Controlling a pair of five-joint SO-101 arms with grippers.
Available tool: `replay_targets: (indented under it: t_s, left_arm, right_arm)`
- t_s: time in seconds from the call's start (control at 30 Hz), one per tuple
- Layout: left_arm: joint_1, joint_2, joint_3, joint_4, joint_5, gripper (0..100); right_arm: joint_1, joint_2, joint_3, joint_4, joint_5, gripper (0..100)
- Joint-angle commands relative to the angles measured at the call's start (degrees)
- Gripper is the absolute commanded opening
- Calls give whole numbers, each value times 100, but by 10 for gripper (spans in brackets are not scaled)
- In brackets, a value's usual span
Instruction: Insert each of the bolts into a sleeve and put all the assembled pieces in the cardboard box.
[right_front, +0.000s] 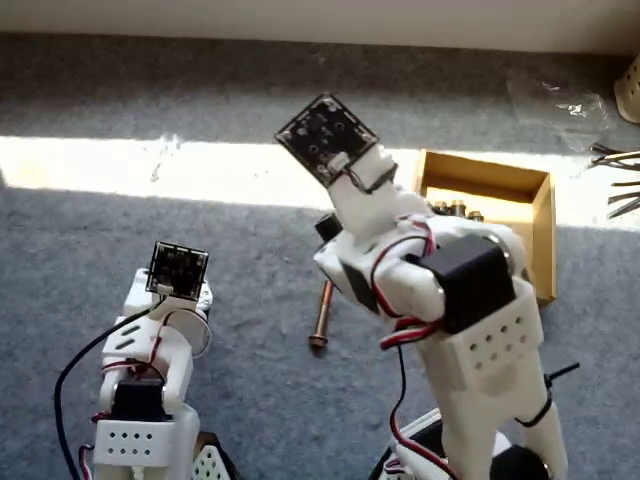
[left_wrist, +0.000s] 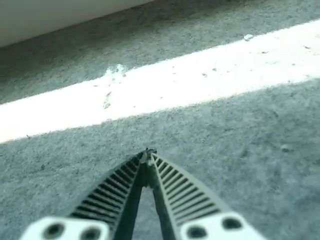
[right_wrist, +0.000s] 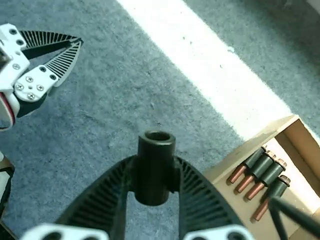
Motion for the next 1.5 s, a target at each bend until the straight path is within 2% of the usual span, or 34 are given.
replay_targets:
  t_s: [0.0,0.13,0.33,0.63,0.8,1.0,1.13,1.37,1.47]
  left_arm:
    - [145,-75,-40,26,-44,7]
    - [215,-75,-268,220,-44,7]
    - [901,-66,-963,967,-44,7]
    - [1833,-4,-1789,1371,-44,7]
    - [1895,4,-1886,1398,-35,7]
    - [1912,31,-2000,1424,-35,7]
    - [2026,716,-2448,1468,-18,7]
    - [2853,2897,-3327,1301,-9,6]
    - [2932,3732,-3486,993,404,7]
  right_arm:
    - [435,-857,716,-567,-53,4]
    - [769,-1701,1903,-1165,-53,4]
    - [954,-2765,3415,-1842,-53,4]
    - [954,-4004,5218,-2554,-62,4]
    - [963,-4673,6026,-2985,-545,4]
    - [963,-5367,7116,-3451,-615,4]
    - [1226,-5868,7688,-3714,-624,4]
    - [1473,-6791,8409,-3749,-1037,4]
    - [1490,-7284,8514,-3723,-1055,4]
